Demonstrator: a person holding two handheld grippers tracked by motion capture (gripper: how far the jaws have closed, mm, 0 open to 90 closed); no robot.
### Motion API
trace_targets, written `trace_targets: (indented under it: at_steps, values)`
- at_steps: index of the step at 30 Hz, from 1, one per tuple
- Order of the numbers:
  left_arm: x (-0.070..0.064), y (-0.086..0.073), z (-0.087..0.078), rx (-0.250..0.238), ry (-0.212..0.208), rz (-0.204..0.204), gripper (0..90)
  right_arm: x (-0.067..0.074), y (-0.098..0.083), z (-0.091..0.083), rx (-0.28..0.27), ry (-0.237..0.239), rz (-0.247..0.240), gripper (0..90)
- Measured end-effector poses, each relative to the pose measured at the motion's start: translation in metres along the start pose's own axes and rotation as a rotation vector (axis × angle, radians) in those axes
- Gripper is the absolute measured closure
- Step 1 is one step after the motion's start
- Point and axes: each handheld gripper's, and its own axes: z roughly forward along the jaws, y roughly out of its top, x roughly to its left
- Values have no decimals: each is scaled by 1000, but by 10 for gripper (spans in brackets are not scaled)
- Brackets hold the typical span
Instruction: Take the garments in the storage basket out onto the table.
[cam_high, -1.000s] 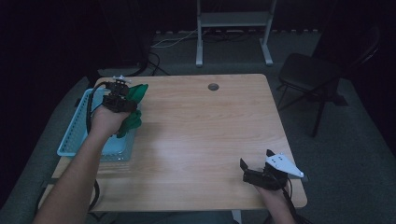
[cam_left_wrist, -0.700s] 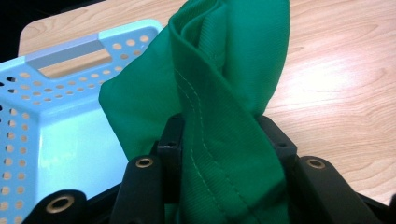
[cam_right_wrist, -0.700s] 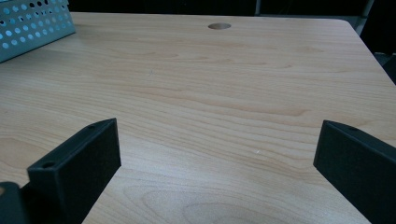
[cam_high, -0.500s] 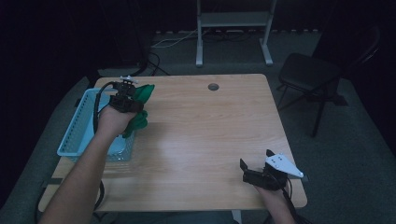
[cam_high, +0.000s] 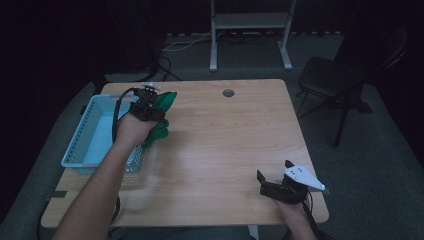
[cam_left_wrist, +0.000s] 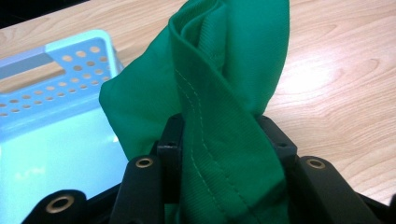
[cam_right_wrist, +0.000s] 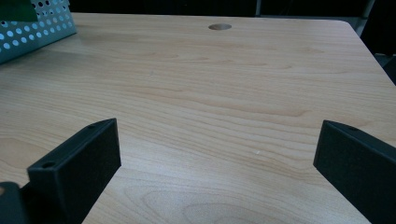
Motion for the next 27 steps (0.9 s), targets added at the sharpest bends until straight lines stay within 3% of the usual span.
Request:
trace_targets:
  at_steps: [27]
  values:
    - [-46,10,13,18,-37,57,600,0,0,0,1,5,-3,0]
